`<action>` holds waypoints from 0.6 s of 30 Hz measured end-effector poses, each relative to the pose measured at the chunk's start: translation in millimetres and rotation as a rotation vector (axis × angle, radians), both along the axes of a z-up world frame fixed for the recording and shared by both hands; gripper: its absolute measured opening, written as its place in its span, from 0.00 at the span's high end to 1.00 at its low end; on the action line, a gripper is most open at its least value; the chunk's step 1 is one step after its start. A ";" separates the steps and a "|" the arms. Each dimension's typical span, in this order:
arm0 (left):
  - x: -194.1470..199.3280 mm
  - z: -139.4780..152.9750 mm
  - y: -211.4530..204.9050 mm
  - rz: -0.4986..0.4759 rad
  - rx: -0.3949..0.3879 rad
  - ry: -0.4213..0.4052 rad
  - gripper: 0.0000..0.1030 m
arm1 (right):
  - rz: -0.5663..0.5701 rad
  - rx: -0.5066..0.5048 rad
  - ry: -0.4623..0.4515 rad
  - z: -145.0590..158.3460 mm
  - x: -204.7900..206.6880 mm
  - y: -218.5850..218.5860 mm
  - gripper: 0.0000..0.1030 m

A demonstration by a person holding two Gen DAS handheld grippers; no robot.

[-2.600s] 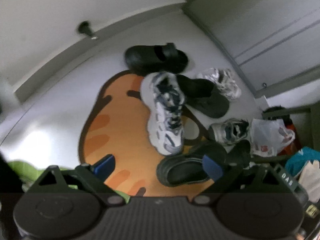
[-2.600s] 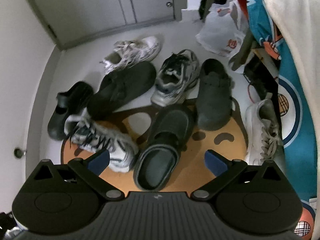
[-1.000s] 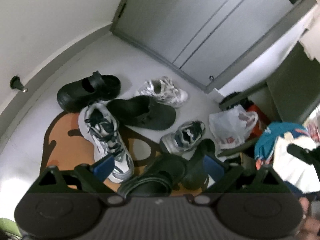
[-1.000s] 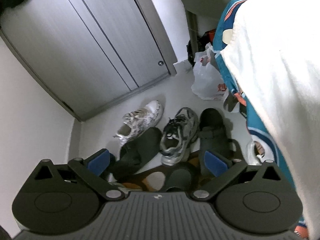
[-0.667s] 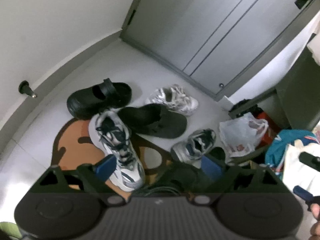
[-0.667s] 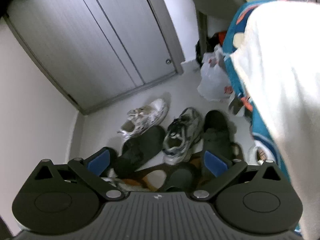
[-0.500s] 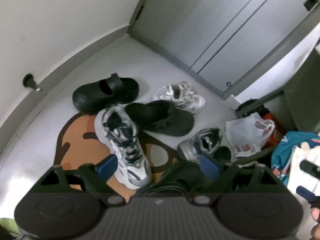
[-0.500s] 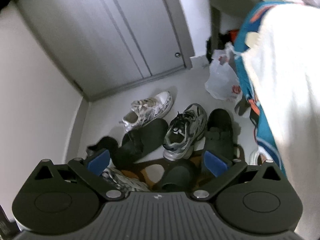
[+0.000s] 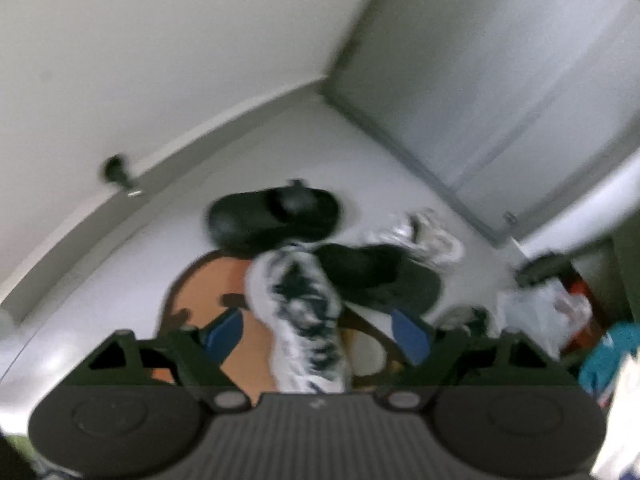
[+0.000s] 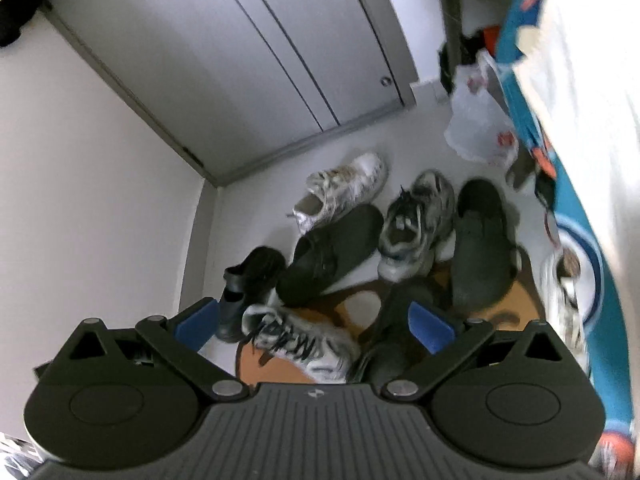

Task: Organize scattered shoes
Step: 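Lower the left tool over the black clog in the pile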

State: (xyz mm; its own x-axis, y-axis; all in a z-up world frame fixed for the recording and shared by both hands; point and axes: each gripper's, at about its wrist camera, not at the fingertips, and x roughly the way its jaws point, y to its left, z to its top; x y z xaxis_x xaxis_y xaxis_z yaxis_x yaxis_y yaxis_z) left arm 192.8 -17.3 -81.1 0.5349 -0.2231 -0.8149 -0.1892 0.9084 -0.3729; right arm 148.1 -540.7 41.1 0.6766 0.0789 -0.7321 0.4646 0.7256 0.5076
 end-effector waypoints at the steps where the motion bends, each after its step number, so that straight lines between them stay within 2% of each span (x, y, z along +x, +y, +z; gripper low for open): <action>1: 0.3 0.0 3.4 0.011 0.009 0.006 0.20 | -0.004 0.006 -0.001 -2.7 -2.7 1.2 0.00; 5: -2.4 2.6 10.4 0.018 0.061 -0.001 0.20 | 0.082 -0.014 0.028 -13.0 5.3 7.8 0.00; 8: -4.0 5.9 11.5 0.025 0.081 -0.009 0.20 | 0.105 -0.015 0.035 -15.0 5.5 10.1 0.00; 12: 0.4 8.2 5.6 0.027 0.086 -0.019 0.19 | 0.170 -0.069 0.003 -8.7 5.2 15.8 0.00; 14: 3.1 7.9 2.9 0.018 0.076 -0.021 0.19 | 0.174 -0.122 -0.018 -5.3 3.3 16.5 0.00; 18: 9.2 3.5 -2.0 0.002 0.065 -0.005 0.18 | 0.175 -0.145 -0.024 -3.8 3.7 16.1 0.00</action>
